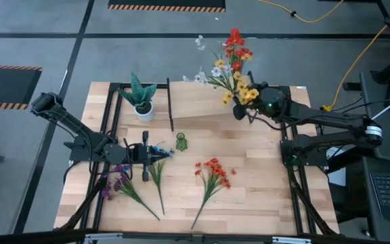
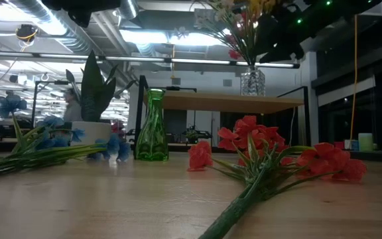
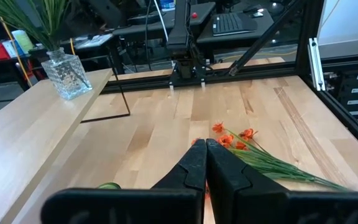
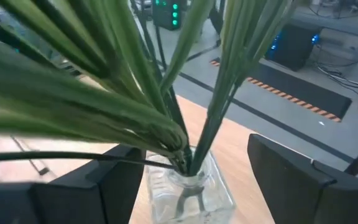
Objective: Pick and place flowers into a vace then onto a shelf
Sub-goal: Put the blue flowers into the green transparent vase
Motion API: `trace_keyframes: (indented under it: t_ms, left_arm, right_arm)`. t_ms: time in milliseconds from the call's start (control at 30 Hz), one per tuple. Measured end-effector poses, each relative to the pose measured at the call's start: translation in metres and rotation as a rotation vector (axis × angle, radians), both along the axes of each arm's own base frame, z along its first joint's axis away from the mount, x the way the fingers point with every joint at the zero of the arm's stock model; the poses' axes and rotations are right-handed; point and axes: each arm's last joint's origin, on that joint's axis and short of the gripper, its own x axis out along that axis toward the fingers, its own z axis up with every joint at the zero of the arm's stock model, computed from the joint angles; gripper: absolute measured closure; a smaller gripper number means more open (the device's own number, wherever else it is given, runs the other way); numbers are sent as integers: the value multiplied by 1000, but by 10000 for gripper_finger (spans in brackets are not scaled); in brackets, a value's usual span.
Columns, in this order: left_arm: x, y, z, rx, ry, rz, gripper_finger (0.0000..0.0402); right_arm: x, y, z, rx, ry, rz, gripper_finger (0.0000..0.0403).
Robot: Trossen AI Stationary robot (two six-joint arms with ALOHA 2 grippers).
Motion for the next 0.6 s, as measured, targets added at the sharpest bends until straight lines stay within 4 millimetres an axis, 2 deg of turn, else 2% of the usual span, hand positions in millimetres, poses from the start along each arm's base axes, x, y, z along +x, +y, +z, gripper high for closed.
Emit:
trace_keyframes:
  t_ms: [400,600]
  left_arm:
    - [0,0,0,1,1,0,400]
    - [0,0,0,1,1,0,396]
  right_arm:
    - [-8,7,6,6,2,108,120]
    - [-20,16,10,1,37,143,120]
